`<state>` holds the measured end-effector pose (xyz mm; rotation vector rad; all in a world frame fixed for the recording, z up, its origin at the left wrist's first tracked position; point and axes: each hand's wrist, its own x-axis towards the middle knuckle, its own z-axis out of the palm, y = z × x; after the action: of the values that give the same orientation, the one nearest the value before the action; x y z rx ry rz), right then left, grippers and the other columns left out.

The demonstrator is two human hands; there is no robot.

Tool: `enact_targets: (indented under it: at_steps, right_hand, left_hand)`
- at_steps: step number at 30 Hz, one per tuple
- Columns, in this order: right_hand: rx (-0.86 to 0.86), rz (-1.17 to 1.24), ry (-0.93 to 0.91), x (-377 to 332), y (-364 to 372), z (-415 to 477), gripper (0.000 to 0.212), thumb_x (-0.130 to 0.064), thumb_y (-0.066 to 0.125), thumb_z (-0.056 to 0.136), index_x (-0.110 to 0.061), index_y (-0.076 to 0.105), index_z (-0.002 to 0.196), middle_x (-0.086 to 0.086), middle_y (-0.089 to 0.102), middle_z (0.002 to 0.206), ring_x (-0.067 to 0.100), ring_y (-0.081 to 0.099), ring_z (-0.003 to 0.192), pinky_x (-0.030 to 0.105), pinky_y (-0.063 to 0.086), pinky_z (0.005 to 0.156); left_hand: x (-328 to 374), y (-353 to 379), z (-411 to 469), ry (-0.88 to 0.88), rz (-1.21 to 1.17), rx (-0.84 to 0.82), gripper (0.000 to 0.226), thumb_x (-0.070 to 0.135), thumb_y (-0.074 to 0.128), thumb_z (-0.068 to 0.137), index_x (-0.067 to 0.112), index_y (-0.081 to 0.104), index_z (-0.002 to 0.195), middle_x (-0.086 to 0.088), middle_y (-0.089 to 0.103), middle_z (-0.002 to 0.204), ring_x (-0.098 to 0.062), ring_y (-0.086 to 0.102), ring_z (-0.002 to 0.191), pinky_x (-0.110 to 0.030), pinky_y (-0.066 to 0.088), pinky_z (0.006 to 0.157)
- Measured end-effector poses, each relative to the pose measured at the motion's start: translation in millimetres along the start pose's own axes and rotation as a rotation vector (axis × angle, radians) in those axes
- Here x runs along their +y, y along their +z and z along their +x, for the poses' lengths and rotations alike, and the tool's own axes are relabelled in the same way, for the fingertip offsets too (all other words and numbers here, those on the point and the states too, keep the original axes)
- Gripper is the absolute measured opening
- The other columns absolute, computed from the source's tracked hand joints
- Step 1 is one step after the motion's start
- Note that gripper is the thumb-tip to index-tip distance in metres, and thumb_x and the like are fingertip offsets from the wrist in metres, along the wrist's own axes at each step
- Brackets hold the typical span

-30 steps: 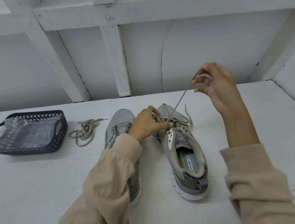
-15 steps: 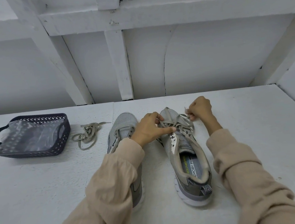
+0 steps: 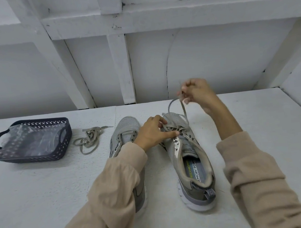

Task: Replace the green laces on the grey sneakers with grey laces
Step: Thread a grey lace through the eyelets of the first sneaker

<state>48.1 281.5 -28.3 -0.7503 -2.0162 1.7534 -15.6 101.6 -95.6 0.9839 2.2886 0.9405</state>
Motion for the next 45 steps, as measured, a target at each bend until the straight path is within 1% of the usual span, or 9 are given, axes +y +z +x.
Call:
enact_targets:
  at_steps: [5,9,13,28,33,36,38,41,45]
  right_hand:
    - [-0.136,0.215,-0.235,-69,3,-32,0.011,0.004,0.054,0.094,-0.005,0.057,0.088,0.011,0.067,0.072,0.016,0.058,0.052,0.021,0.046,0.048]
    - [-0.195,0.203,-0.236,-78,12,-43,0.008,0.004,0.059,0.090,-0.003,0.061,0.091,0.010,0.067,0.070,0.015,0.057,0.051,0.020,0.045,0.048]
    - [-0.210,0.200,-0.236,-83,13,-45,0.009,0.004,0.061,0.089,-0.004,0.062,0.092,0.011,0.067,0.069,0.016,0.056,0.051,0.020,0.045,0.048]
    - [-0.135,0.320,-0.379,-134,1,-24,0.017,0.006,0.061,0.088,-0.006,0.054,0.098,0.013,0.063,0.068,0.016,0.051,0.051,0.021,0.039,0.047]
    - [-0.132,0.303,-0.279,-104,14,-7,0.015,0.003,0.060,0.090,-0.005,0.054,0.102,0.014,0.068,0.078,0.017,0.056,0.054,0.022,0.042,0.047]
    - [-0.056,0.100,-0.136,-72,14,18,0.023,0.001,0.051,0.095,-0.009,0.051,0.116,0.020,0.066,0.108,0.020,0.065,0.055,0.026,0.050,0.047]
    - [0.017,-0.314,0.040,-36,7,32,0.032,-0.001,0.043,0.094,-0.011,0.048,0.124,0.021,0.057,0.120,0.025,0.065,0.052,0.034,0.056,0.054]
    - [-0.141,-0.912,0.409,15,-6,32,0.027,-0.017,0.045,0.099,0.000,0.049,0.119,0.020,0.066,0.098,0.035,0.067,0.064,0.045,0.059,0.077]
    - [-0.432,-0.766,0.556,42,-5,15,0.018,-0.013,0.046,0.097,0.000,0.058,0.097,0.018,0.070,0.069,0.028,0.069,0.060,0.035,0.058,0.064]
  left_hand:
    - [7,0,1,0.168,0.074,0.209,0.081,0.045,0.085,0.065,0.023,0.046,0.133,-0.002,0.043,0.133,-0.020,0.039,0.123,-0.037,0.037,0.102]
    - [21,9,-1,0.239,-0.172,0.022,0.074,0.023,0.086,0.070,0.020,0.049,0.134,0.005,0.052,0.135,-0.009,0.048,0.119,-0.022,0.036,0.099]
    - [22,19,-1,0.245,-0.390,-0.095,0.054,0.005,0.081,0.075,0.014,0.057,0.122,-0.002,0.065,0.120,-0.012,0.061,0.113,-0.022,0.048,0.097]
    - [18,19,0,0.299,-0.487,-0.194,0.035,0.006,0.077,0.081,0.007,0.059,0.110,-0.008,0.067,0.108,-0.019,0.065,0.108,-0.030,0.049,0.101]
    - [14,28,2,0.264,-0.313,-0.123,0.027,0.045,0.054,0.091,0.023,0.069,0.100,0.004,0.072,0.101,-0.025,0.061,0.107,-0.050,0.045,0.101]
    - [20,27,1,0.280,-0.335,-0.087,0.028,0.031,0.048,0.095,0.014,0.070,0.095,-0.004,0.073,0.100,-0.020,0.065,0.101,-0.044,0.047,0.099]
    - [19,28,1,0.302,-0.355,-0.082,0.025,0.025,0.048,0.097,0.011,0.069,0.094,-0.007,0.073,0.099,-0.021,0.066,0.098,-0.040,0.049,0.096]
    - [16,30,1,0.317,-0.365,-0.069,0.022,0.015,0.051,0.099,0.001,0.068,0.099,-0.003,0.072,0.099,-0.015,0.065,0.094,-0.033,0.051,0.093]
    - [18,30,2,0.378,-0.349,-0.044,0.020,0.014,0.052,0.099,0.001,0.067,0.102,0.005,0.068,0.097,-0.006,0.062,0.094,-0.022,0.047,0.091]
